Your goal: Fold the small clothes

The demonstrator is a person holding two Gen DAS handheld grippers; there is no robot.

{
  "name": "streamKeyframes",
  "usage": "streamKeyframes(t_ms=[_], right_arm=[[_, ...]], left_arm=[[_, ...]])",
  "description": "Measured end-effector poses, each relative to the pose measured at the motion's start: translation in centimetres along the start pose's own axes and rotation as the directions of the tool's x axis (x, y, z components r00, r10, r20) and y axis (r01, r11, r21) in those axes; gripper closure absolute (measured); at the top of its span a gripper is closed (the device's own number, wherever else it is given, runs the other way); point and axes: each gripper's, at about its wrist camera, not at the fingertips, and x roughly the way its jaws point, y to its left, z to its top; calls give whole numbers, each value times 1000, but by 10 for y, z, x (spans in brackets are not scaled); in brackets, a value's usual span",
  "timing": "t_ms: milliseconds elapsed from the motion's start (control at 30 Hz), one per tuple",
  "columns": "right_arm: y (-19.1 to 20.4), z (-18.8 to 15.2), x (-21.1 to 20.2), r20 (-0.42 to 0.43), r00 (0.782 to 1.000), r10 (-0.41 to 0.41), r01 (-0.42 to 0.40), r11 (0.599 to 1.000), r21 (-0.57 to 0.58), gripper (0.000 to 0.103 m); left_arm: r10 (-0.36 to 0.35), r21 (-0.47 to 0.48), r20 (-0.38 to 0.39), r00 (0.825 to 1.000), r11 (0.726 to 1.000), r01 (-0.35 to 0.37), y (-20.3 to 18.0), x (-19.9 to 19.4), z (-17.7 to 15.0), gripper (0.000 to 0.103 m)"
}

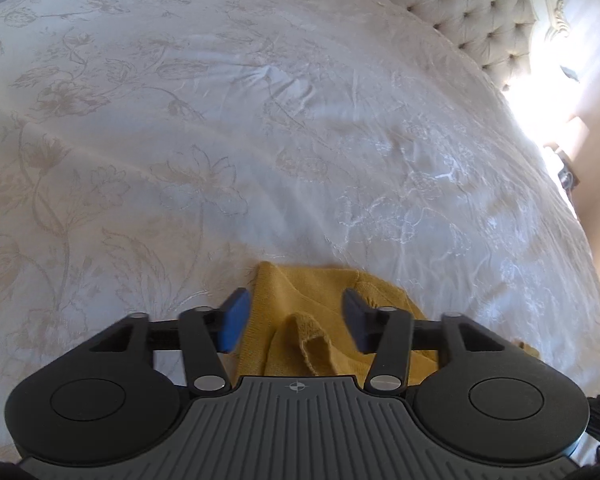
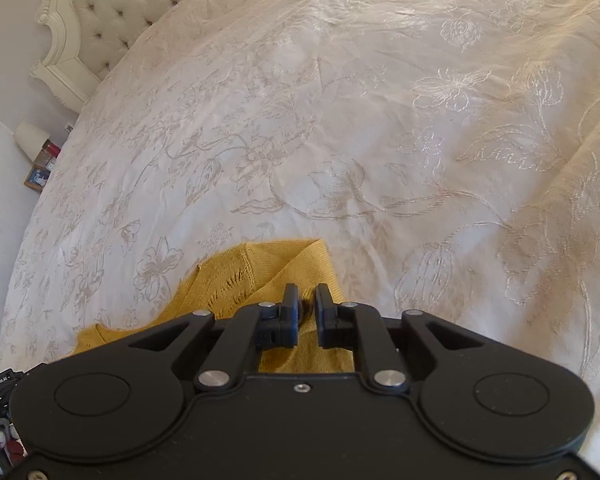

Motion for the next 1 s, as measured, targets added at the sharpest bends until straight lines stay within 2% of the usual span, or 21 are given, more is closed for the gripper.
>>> streamKeyframes(t_ms=[67,167,267,433,567,667,833,900,1000], right_arm=[[6,-4,-9,16,1000,-3,4,998,-66,51],[23,-19,-21,14,1000,6,-3,979,-202,38],[43,-42,-25,-19,1000,8,-13,952,-305,29],[69,-75,-14,-90,996,11,-46,919,-391,28],[88,-83,-1,-132,991,19,-80,877,-474,26],[99,-82,15,-151,989,4,-85,842,-533,26],[105,-62,46,-151,988,-44,-52,813,-579,25],[105,-49,55,-142,988,-56,-35,822,-569,23],[100,-27,63,-110,990,-88,19,856,-516,22]], left_arm=[[35,68,12,999,997,-35,-8,-10,-4,31],[50,226,20,999,973,-54,-29,-26,-21,24],[32,335,14,999,942,-35,-50,-39,-47,24],[-11,431,-86,996,901,47,-75,-35,-87,24],[-5,469,-134,991,881,68,-86,-17,-98,24],[25,478,-142,990,877,47,-87,1,-90,24],[76,468,-140,987,884,-2,-83,36,-58,24],[98,460,-130,987,888,-28,-80,49,-42,24],[125,424,-112,986,903,-67,-73,59,-18,24]])
